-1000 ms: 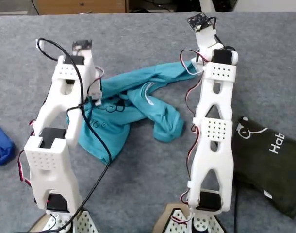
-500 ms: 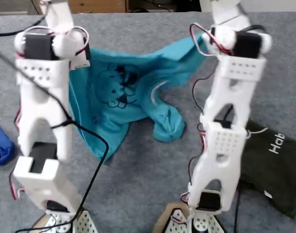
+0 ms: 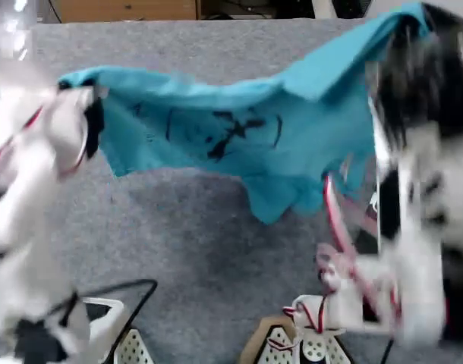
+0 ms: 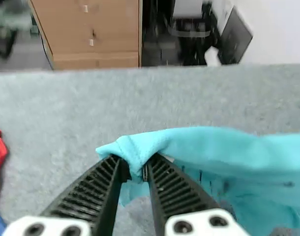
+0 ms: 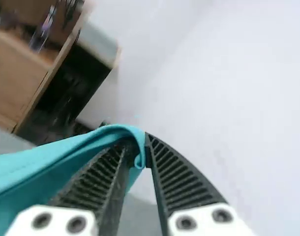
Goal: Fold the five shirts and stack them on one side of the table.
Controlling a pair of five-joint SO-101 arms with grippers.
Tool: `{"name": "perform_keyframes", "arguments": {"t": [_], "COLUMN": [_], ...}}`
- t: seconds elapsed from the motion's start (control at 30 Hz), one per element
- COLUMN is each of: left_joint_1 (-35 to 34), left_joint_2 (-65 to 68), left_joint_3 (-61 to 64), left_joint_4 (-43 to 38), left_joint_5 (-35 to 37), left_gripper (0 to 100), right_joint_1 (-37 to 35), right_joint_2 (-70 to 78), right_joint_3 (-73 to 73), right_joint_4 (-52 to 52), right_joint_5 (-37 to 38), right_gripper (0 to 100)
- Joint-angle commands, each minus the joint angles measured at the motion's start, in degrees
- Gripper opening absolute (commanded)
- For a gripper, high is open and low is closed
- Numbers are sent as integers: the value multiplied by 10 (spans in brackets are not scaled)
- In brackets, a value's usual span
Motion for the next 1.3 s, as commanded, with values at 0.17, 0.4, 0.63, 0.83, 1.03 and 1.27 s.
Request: {"name": "perform_keyframes", "arguments": {"t": [0.17, 0.4, 0.63, 0.83, 1.03, 1.27], "left_joint_1": [-77, -127, -127, -129, -131, -132], "left_joint_2": [-189, -283, -296, -273, -117, 97], "left_joint_3": [96, 212, 422, 651, 725, 580], "left_joint_4": [6, 6, -68, -351, -600, -695], "left_joint_5": [-15, -13, -11, -10, -10, -10], "left_gripper": [19, 19, 19, 19, 19, 19], "right_joint_1": [-7, -10, -80, -143, -146, -131], "right_joint_2": [-122, -140, -133, -132, -102, 3], "right_joint_3": [-11, 1, 205, 491, 793, 845], "right_joint_4": [-66, -54, -52, -188, -431, -647], "right_joint_5": [40, 53, 40, 40, 39, 39], "right_gripper": [4, 4, 4, 4, 4, 4]}}
